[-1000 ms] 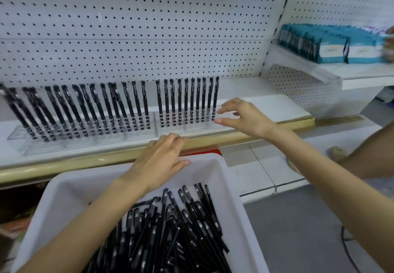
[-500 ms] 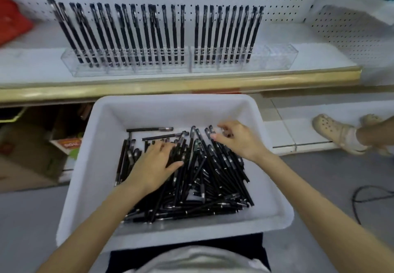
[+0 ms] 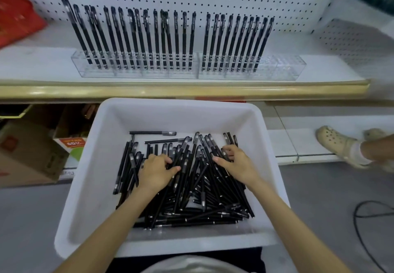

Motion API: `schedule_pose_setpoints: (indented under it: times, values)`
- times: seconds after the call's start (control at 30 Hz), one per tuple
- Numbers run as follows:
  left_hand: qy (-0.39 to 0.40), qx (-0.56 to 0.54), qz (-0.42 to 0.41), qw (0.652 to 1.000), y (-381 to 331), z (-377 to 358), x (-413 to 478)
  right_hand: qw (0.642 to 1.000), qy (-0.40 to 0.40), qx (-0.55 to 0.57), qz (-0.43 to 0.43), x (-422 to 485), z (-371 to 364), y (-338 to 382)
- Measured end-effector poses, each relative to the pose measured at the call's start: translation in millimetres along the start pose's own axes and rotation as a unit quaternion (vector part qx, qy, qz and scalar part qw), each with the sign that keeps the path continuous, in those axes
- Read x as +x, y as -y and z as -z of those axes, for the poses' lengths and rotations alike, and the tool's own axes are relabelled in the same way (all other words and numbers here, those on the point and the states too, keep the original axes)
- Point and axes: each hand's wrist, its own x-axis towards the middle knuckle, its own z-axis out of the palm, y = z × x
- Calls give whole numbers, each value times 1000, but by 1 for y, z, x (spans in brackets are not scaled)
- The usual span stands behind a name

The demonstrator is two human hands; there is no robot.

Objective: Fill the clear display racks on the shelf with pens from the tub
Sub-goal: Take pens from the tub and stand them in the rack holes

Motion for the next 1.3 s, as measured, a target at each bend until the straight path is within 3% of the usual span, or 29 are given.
schedule_pose_setpoints:
  times: [0.33, 0.8, 1.13, 1.3]
  values:
    - [-19, 6, 61, 998, -20, 2, 5, 993, -10, 100, -57, 8, -2, -10]
    - [20, -112, 29, 993, -19, 4, 6, 994, -47, 84, -58, 10, -5, -9]
    - [102, -354, 12, 930, -41, 27, -10, 991, -54, 116, -46, 5, 7, 7]
    - [122, -429, -5, 895, -72, 42, -12, 950, 10, 308, -38, -8, 27, 34]
